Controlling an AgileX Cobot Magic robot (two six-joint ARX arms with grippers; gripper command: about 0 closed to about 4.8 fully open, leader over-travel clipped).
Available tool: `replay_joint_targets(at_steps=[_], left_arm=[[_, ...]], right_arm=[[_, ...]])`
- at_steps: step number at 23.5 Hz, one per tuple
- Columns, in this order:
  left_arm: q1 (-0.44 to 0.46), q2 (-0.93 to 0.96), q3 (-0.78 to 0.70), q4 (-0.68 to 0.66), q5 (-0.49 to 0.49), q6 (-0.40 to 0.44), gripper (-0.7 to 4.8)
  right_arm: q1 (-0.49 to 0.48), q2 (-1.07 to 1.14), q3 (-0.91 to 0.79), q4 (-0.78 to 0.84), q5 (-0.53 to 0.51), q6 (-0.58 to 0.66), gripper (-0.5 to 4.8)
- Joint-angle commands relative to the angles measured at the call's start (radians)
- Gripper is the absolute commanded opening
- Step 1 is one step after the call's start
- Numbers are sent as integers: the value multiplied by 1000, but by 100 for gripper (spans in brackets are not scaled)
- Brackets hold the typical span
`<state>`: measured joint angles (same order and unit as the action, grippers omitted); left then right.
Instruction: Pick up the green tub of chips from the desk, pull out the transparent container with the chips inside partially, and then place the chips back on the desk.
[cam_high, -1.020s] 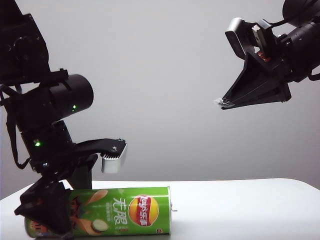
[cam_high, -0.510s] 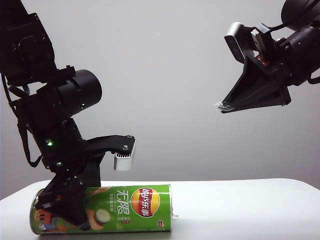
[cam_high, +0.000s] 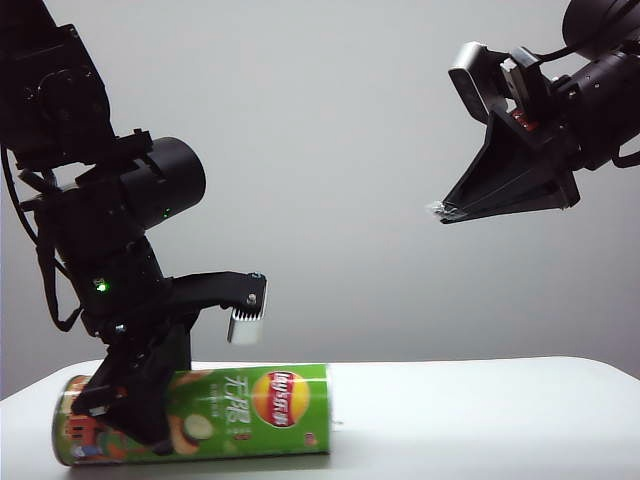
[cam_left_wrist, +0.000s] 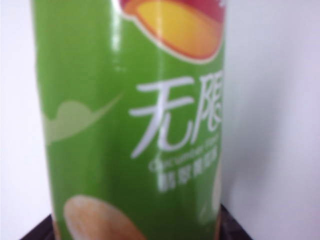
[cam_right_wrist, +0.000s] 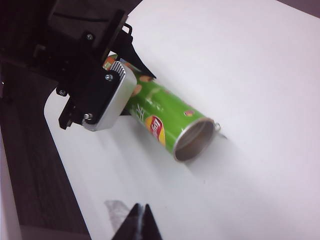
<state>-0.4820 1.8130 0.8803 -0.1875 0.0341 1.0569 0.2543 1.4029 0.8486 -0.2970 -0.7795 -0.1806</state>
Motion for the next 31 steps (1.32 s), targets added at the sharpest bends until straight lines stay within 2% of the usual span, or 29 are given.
replay_joint_targets(at_steps=[1,6,11,14,16,18,20,24,31], left_arm=[[-6,-37,3,3,-68,-3,338],[-6,-117,3,5,-22,-5,334],[-6,-261,3,-34,85,-21,334],[-6,-312,3,-46,125,-22,334],[-6,-354,3,-51,170,-23,334],[-6,-379,3,-51,177,-26,334],[-6,-402,3,-56,190,-26,334],[-6,-436,3,-56,208,-32,334],[-6,-440,3,-35,261,-93,329]], right_arm=[[0,-3,2,26,-4,1,-1],[0,-3,3,44,-4,30,-1],[-7,-4,55,60,-13,113,-1],[-8,-4,97,42,-91,173,-1],[-8,-5,130,47,-229,241,1],[-7,-5,148,47,-282,259,42],[-8,-5,158,47,-280,260,98],[-15,-5,159,40,-309,265,95],[-14,-3,159,40,-326,288,95]])
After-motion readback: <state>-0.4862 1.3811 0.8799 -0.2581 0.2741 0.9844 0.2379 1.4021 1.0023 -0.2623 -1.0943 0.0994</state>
